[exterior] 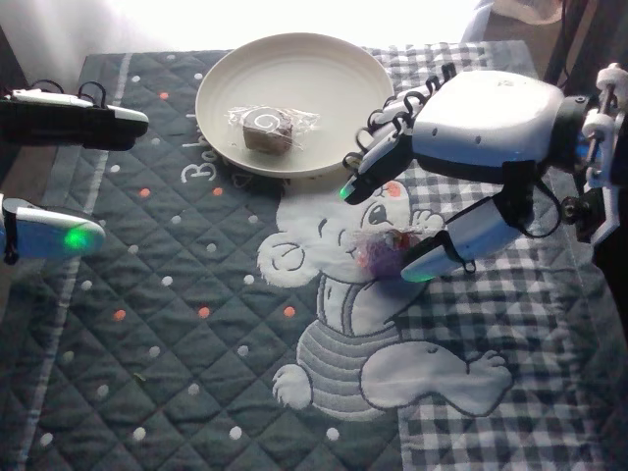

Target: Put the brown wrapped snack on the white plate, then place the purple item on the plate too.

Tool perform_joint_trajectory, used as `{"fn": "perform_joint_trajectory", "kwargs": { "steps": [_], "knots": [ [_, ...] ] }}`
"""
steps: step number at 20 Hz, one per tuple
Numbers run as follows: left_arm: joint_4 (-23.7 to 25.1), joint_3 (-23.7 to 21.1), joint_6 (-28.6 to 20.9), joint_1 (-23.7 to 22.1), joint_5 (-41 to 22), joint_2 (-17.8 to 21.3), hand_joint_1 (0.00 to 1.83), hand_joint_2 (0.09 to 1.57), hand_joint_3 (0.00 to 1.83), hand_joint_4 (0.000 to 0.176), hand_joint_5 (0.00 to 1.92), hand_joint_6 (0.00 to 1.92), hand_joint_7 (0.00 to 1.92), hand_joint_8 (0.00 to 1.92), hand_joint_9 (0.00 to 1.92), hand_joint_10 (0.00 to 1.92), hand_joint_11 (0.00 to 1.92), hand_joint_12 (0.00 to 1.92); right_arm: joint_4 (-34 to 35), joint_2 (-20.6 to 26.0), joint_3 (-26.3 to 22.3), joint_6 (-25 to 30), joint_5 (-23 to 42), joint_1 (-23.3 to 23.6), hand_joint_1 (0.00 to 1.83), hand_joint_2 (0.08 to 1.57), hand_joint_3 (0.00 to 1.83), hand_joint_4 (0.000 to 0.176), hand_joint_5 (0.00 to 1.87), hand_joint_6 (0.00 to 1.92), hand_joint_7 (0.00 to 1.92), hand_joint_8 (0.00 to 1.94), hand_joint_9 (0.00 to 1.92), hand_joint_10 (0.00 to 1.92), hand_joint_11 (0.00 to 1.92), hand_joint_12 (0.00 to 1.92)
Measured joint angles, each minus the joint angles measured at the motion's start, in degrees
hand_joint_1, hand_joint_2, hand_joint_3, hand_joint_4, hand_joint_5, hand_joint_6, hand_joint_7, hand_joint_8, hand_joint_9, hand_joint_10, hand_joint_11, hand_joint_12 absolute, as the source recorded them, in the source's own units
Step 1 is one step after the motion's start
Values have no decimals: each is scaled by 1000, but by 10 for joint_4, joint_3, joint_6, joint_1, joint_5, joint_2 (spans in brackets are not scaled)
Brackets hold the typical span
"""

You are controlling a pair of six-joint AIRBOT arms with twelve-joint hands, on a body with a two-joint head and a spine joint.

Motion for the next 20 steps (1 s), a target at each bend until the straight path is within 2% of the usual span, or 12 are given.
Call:
{"fn": "perform_joint_trajectory", "kwargs": {
  "steps": [1, 2, 6, 8, 9, 11, 13, 15, 16, 17, 19, 20],
  "knots": [
    [0, 0, 0, 3, -2, 0, 695, 908, 1, 50, 549, 0, 614, 0, 558, 1, 76, 1109, 0, -4, 0, 0, -3, 0, 838, 883, 1, 32, 759, 1, 379, 1273, 353, 1646, 349, 1897],
    [1, 0, -1, 5, -1, 0, 689, 909, 1, 51, 554, 2, 614, 0, 562, 2, 88, 1118, -4, -8, 1, 0, -7, 0, 881, 858, 0, 19, 773, 6, 404, 1261, 387, 1632, 382, 1909],
    [-2, 0, -3, 7, -8, 0, 685, 909, 0, 44, 574, 2, 628, 2, 580, 5, 105, 1122, -19, -9, 1, 0, -21, 0, 978, 813, 0, 21, 824, 14, 368, 1455, 384, 1713, 374, 1881],
    [-1, 0, -6, 11, -12, 0, 673, 915, 2, 36, 578, 2, 638, 4, 599, 10, 136, 1122, -27, -9, 1, 0, -31, 0, 966, 827, 2, 8, 851, 22, 378, 1623, 422, 1825, 501, 1919],
    [-2, 0, -6, 13, -11, 0, 678, 914, 0, 50, 570, 0, 624, 0, 569, 0, 111, 1015, -29, -9, 1, 0, -35, 0, 1064, 851, 4, 0, 888, 29, 416, 1713, 507, 1908, 764, 1921],
    [-10, -1, -7, 18, -13, 0, 668, 916, 1, 56, 568, 0, 624, 1, 566, 1, 113, 993, -30, -9, 1, 0, -38, 0, 1094, 876, 6, 0, 921, 37, 489, 1759, 624, 1920, 872, 1921],
    [-11, -1, -7, 18, -12, 0, 660, 922, 0, 34, 575, 0, 630, 1, 563, 0, 102, 923, -31, -9, 1, 0, -39, 0, 1047, 896, 3, 4, 985, 54, 520, 1895, 731, 1921, 962, 1921],
    [-10, -1, -7, 18, -14, 0, 685, 916, 0, 30, 579, 2, 642, 4, 576, 5, 110, 912, -31, -9, 1, 0, -39, 0, 1050, 912, 4, 0, 1030, 66, 581, 1939, 807, 1921, 1025, 1921],
    [-11, -1, -7, 18, -14, 0, 690, 913, 0, 36, 580, 0, 625, 0, 557, 0, 65, 951, -30, -12, 2, 0, -39, 0, 1056, 1032, 0, 118, 1064, 668, 625, 1934, 836, 1921, 1037, 1921],
    [-11, -1, -7, 18, -14, 0, 709, 904, 0, 24, 596, 0, 639, 1, 575, 3, 60, 1020, -29, -14, 4, 0, -39, 0, 1039, 1074, 3, 155, 1019, 881, 646, 1929, 875, 1921, 1062, 1921],
    [-12, -1, -7, 21, -16, 0, 726, 905, 0, 26, 602, 0, 638, 0, 586, 3, 38, 1094, -23, -17, 5, 0, -40, 0, 1020, 1096, 3, 175, 983, 990, 689, 1919, 911, 1921, 1067, 1921],
    [-13, -1, -7, 22, -16, 0, 739, 908, 1, 21, 599, 0, 633, 0, 581, 0, 30, 1105, -22, -19, 6, 0, -39, 0, 1031, 1092, 0, 168, 997, 989, 759, 1849, 929, 1921, 1069, 1921]
  ]
}}
